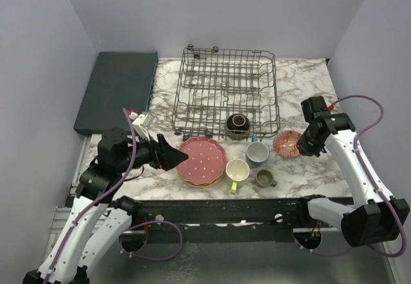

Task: Load the mixed dishes into the dish rack
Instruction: Pick up the bowl from the center of the board.

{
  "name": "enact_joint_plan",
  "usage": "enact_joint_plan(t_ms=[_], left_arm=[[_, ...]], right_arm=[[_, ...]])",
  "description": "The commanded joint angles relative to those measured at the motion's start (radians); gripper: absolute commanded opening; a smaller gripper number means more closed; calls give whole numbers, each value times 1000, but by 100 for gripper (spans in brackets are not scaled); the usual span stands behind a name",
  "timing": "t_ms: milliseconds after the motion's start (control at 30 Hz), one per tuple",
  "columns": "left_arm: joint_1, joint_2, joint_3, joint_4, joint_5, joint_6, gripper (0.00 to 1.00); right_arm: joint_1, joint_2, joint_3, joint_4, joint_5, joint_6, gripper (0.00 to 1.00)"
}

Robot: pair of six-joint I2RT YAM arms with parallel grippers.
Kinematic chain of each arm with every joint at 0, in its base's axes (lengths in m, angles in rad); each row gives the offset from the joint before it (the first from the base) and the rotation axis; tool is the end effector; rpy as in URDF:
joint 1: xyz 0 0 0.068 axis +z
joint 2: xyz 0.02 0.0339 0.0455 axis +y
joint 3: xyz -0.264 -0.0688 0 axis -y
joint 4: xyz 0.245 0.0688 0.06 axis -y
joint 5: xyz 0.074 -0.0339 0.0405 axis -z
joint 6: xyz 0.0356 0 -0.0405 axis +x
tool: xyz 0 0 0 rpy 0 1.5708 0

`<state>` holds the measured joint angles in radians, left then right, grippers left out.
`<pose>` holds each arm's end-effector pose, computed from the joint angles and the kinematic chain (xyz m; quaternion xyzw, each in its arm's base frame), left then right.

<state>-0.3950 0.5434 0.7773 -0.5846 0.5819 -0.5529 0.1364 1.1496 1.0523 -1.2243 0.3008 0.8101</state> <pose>0.0994 -0.0626 0.3295 0.1019 0.7957 -0.4597 0.3810 0.1881 0.0152 0.2857 0.3418 0.9198 -0.0763 0.1771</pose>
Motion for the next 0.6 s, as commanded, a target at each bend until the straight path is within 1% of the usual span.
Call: enact_joint_plan(t_ms=[0, 167, 300, 433, 567], left_arm=[[-4, 6, -8, 18, -20, 1, 81], [-4, 21, -7, 16, -20, 0, 81], [-4, 33, -7, 15, -21, 0, 81], [-4, 40, -7, 12, -27, -1, 81], [-4, 49, -6, 10, -38, -4, 81]], right_arm=[[0, -45, 78, -27, 6, -15, 0], [0, -70, 132, 42, -81, -92, 0], [0, -45, 187, 56, -100, -143, 0], [2, -34, 217, 113, -174, -203, 0], [2, 1, 260, 144, -207, -249, 0]])
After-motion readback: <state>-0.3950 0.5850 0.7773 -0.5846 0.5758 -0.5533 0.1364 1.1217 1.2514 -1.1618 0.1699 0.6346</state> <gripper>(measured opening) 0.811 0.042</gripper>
